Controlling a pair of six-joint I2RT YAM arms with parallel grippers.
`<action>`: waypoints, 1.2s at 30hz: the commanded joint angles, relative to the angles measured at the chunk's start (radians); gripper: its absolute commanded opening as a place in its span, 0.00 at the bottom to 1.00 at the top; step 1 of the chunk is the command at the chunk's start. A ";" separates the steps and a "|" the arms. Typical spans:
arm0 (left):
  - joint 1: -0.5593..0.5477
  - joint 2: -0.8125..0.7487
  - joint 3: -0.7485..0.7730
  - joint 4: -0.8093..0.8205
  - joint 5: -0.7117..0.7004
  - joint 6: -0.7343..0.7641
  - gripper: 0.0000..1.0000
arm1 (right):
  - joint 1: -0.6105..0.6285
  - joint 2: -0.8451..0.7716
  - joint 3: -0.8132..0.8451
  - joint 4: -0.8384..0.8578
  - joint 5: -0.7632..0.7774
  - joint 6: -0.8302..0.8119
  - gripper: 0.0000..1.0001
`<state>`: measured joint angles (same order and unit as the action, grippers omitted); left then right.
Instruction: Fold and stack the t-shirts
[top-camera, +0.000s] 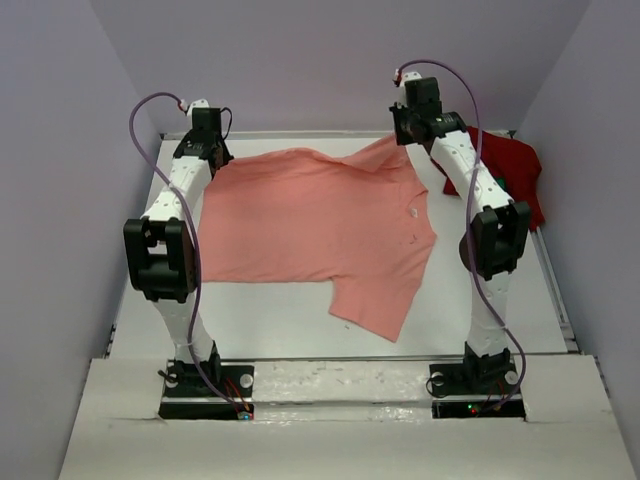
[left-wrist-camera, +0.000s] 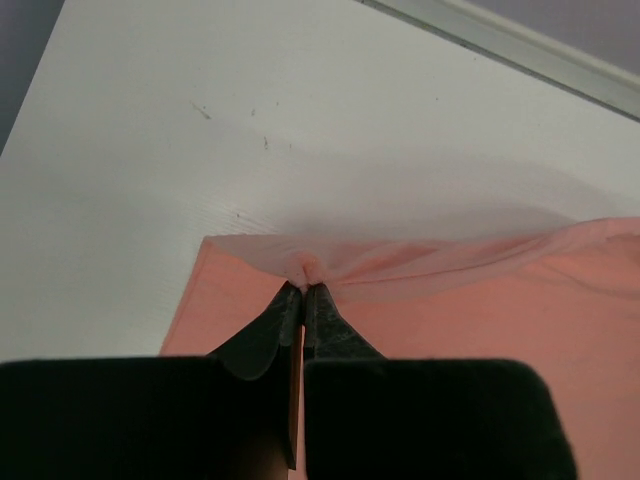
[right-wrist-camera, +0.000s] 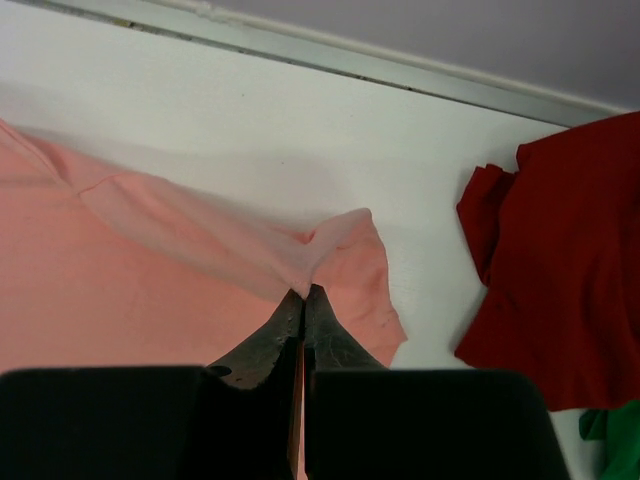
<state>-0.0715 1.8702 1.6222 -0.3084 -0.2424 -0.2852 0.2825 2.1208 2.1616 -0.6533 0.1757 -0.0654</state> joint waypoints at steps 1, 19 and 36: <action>0.006 0.030 0.126 0.005 0.006 0.037 0.00 | -0.036 0.057 0.130 0.000 -0.056 -0.011 0.00; 0.001 0.095 0.154 -0.115 -0.104 -0.019 0.00 | -0.065 -0.030 -0.082 -0.044 -0.036 0.062 0.00; 0.064 0.171 0.140 -0.227 -0.209 -0.054 0.00 | -0.065 -0.082 -0.262 -0.023 0.067 0.102 0.00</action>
<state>-0.0208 2.0422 1.7466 -0.5030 -0.3973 -0.3264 0.2169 2.1059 1.9308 -0.6987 0.2031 0.0242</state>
